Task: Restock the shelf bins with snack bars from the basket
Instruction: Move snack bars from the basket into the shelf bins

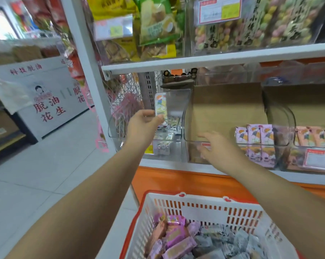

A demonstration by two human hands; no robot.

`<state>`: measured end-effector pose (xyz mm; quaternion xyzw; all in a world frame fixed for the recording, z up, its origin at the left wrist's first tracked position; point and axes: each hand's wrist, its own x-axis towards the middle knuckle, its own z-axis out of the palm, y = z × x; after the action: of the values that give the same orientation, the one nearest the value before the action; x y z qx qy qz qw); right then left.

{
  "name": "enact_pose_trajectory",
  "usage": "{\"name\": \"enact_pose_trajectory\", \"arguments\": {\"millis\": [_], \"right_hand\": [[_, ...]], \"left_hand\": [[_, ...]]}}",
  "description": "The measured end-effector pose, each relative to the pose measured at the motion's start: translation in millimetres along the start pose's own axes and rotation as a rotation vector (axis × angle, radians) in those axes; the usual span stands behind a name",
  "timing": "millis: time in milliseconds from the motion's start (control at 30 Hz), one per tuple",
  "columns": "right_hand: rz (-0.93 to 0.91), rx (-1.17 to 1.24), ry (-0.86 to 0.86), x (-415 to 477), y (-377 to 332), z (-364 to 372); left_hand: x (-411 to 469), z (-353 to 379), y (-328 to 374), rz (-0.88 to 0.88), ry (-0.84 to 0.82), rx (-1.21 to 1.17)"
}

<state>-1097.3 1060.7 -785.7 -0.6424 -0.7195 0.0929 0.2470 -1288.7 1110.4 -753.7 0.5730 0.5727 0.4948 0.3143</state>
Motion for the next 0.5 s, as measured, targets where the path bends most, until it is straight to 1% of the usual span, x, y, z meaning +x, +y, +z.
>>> {"name": "enact_pose_trajectory", "arguments": {"millis": [67,100,200,233,300,333,433,500], "right_hand": [[-0.026,-0.071,-0.01,0.5,8.1,5.6],[-0.049,-0.095,0.011,0.2,10.8,8.2],[-0.092,-0.119,0.074,2.1,13.1,10.7],[-0.098,-0.131,0.076,2.7,13.8,11.2],[-0.124,-0.153,0.081,2.4,14.0,10.7],[-0.131,-0.161,0.102,2.0,14.8,11.3],[-0.136,-0.182,0.208,3.3,16.5,19.0],[-0.143,-0.19,0.283,7.6,24.1,28.3]], "left_hand": [[24.5,11.4,-0.2,0.005,-0.029,0.116],[34.9,17.1,-1.6,-0.008,-0.05,0.174],[58.3,34.0,-9.6,-0.139,-0.138,0.226],[64.9,39.8,-12.5,-0.187,-0.183,0.284],[71.7,50.3,-12.4,-0.247,-0.303,0.55],[74.0,54.6,-12.5,-0.255,-0.352,0.645],[80.4,60.6,-13.3,-0.27,-0.48,0.794],[82.1,62.7,-15.5,-0.249,-0.511,0.88]]}}
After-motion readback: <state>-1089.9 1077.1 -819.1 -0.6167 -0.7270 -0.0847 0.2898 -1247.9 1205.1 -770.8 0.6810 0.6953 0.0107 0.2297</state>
